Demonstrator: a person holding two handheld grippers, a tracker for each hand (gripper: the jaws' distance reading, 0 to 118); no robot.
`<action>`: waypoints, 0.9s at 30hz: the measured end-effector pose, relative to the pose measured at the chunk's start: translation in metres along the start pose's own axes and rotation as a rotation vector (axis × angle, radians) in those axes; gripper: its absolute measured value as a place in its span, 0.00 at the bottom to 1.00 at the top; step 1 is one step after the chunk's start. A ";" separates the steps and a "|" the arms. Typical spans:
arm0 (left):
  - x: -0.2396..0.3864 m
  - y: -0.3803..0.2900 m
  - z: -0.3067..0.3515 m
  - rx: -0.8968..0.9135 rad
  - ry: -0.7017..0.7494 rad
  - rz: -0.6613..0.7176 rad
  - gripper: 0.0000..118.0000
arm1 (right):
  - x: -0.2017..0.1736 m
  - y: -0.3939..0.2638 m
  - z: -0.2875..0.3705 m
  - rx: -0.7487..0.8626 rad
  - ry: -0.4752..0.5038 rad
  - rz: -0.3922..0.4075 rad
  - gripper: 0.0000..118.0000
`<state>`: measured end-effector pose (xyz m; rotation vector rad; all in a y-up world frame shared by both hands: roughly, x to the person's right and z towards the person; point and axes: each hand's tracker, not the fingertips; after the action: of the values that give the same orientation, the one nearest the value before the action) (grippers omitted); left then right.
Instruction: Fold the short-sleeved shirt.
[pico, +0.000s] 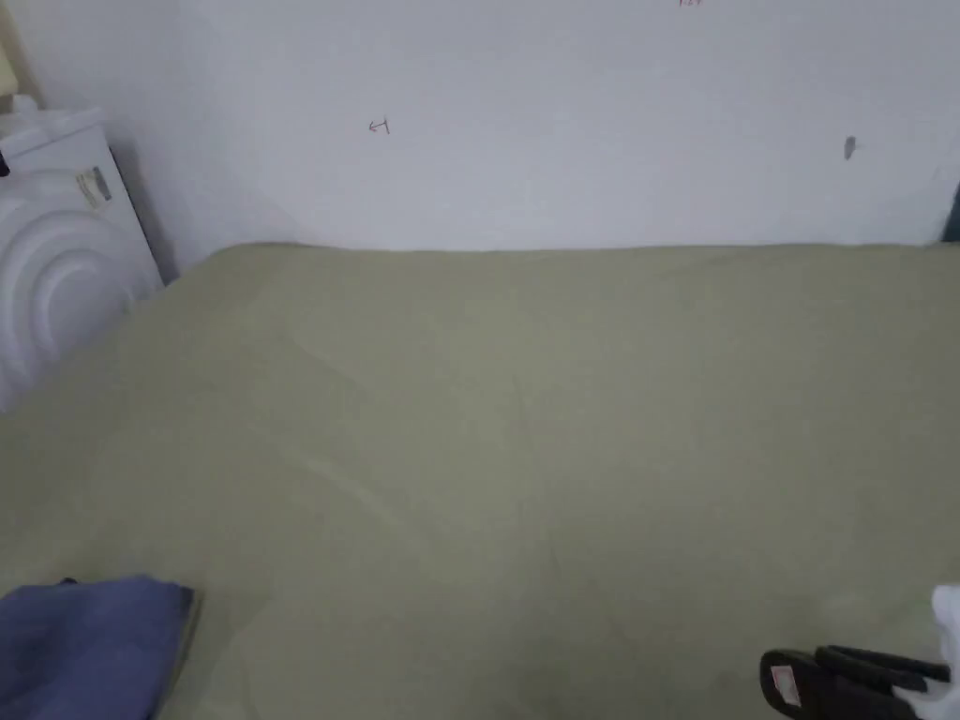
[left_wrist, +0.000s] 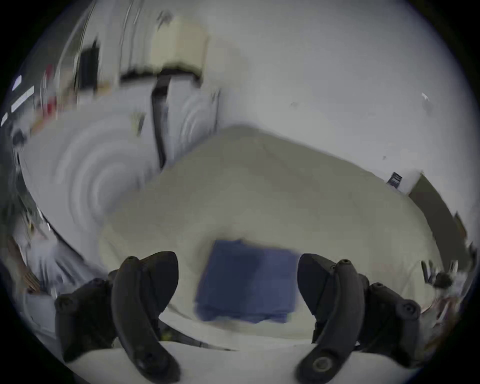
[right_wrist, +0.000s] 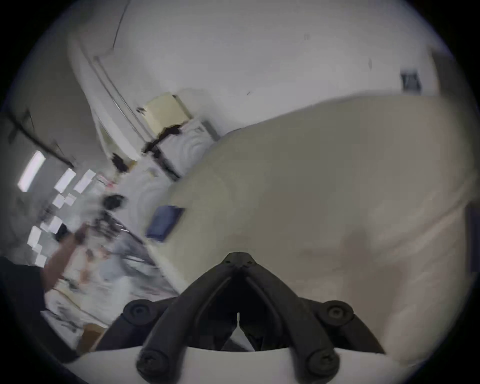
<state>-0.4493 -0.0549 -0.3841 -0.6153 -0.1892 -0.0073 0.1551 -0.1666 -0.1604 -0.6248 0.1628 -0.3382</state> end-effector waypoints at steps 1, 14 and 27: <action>0.024 0.001 0.012 0.055 -0.072 -0.045 0.80 | 0.001 0.009 0.010 0.014 -0.057 0.042 0.01; 0.400 -0.083 0.062 0.294 -0.236 -0.388 0.67 | -0.013 0.042 0.104 0.300 -0.579 0.151 0.10; 0.420 -0.146 0.103 0.393 -0.182 -0.116 0.89 | -0.038 -0.038 0.131 0.465 -0.724 0.156 0.93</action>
<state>-0.0635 -0.0941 -0.1427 -0.2112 -0.3921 -0.0254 0.1422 -0.1106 -0.0315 -0.2401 -0.5471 0.0202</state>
